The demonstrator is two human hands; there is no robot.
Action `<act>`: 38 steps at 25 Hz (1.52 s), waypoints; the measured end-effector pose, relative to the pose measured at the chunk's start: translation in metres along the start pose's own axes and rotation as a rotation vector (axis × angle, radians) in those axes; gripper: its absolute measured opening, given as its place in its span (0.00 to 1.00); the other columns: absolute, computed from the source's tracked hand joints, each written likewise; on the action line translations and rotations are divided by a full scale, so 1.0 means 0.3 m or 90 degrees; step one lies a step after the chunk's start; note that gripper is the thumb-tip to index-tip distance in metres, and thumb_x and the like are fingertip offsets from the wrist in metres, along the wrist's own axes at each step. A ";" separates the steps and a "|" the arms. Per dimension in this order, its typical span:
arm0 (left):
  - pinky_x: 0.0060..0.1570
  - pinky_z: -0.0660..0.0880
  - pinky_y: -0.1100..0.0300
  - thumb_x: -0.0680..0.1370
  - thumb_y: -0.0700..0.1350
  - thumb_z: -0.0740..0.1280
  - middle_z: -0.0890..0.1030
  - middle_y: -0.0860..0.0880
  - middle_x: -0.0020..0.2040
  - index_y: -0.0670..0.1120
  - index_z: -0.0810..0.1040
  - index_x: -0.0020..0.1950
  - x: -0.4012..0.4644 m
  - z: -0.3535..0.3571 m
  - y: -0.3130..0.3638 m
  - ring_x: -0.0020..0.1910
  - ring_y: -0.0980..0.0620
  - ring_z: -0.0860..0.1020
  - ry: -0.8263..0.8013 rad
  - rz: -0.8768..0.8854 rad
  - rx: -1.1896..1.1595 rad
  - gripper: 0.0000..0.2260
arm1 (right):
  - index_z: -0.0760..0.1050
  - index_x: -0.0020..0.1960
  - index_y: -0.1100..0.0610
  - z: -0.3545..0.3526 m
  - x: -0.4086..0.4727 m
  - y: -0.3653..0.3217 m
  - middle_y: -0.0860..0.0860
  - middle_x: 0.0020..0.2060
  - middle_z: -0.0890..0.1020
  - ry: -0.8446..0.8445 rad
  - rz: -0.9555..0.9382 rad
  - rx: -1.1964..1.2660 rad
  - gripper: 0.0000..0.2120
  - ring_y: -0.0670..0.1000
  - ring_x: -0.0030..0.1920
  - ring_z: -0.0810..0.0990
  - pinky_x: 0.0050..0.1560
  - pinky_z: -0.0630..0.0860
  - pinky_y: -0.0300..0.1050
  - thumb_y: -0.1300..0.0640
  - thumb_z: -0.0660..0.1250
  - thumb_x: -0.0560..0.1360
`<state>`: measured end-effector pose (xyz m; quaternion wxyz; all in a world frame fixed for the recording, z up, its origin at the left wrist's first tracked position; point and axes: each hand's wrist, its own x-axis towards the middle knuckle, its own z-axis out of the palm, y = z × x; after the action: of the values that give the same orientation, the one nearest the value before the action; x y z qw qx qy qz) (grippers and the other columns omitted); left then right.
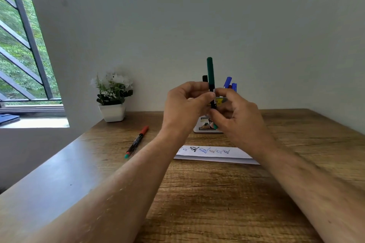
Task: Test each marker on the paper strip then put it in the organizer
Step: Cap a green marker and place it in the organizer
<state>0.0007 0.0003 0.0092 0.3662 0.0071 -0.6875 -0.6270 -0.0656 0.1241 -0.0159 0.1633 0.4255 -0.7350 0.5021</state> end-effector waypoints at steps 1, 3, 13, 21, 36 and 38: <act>0.46 0.83 0.55 0.76 0.39 0.71 0.85 0.45 0.48 0.43 0.82 0.56 0.003 -0.001 -0.001 0.47 0.49 0.85 0.010 0.005 0.004 0.09 | 0.70 0.69 0.46 0.000 0.001 0.003 0.46 0.43 0.85 0.009 0.000 -0.022 0.21 0.42 0.43 0.84 0.48 0.82 0.40 0.52 0.69 0.78; 0.45 0.83 0.56 0.78 0.42 0.70 0.85 0.44 0.48 0.43 0.81 0.59 0.011 -0.010 0.009 0.48 0.50 0.85 0.033 0.018 -0.023 0.10 | 0.74 0.65 0.47 -0.001 0.004 0.009 0.44 0.38 0.82 0.010 0.006 -0.083 0.16 0.41 0.39 0.82 0.44 0.78 0.33 0.54 0.69 0.77; 0.38 0.81 0.62 0.77 0.47 0.70 0.85 0.46 0.38 0.40 0.83 0.51 0.000 -0.003 -0.004 0.36 0.54 0.83 0.000 -0.083 -0.095 0.10 | 0.80 0.58 0.51 -0.002 0.012 0.020 0.44 0.36 0.81 0.016 -0.024 -0.056 0.12 0.40 0.38 0.79 0.34 0.74 0.32 0.49 0.60 0.82; 0.38 0.79 0.62 0.78 0.48 0.70 0.83 0.48 0.35 0.43 0.85 0.46 0.018 -0.033 0.014 0.34 0.54 0.79 0.064 -0.074 -0.075 0.09 | 0.82 0.43 0.52 -0.007 0.026 0.010 0.45 0.28 0.79 0.054 -0.023 -0.137 0.19 0.44 0.32 0.78 0.27 0.70 0.34 0.40 0.60 0.79; 0.36 0.80 0.62 0.83 0.39 0.58 0.82 0.43 0.42 0.41 0.81 0.53 0.020 -0.053 0.041 0.35 0.53 0.80 0.080 -0.175 -0.324 0.11 | 0.78 0.54 0.49 -0.017 0.029 0.010 0.53 0.33 0.80 0.095 0.055 0.166 0.09 0.46 0.26 0.75 0.25 0.72 0.39 0.53 0.58 0.83; 0.34 0.77 0.60 0.82 0.39 0.55 0.75 0.47 0.41 0.45 0.80 0.53 0.012 -0.036 0.033 0.33 0.55 0.74 0.057 -0.187 -0.122 0.13 | 0.74 0.61 0.47 -0.029 0.032 0.017 0.51 0.37 0.83 0.108 0.091 0.167 0.09 0.47 0.24 0.77 0.23 0.74 0.40 0.56 0.62 0.81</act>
<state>0.0082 -0.0086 0.0190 0.2999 0.1007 -0.5989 -0.7357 -0.0769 0.1280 -0.0087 0.1318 0.3457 -0.6752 0.6382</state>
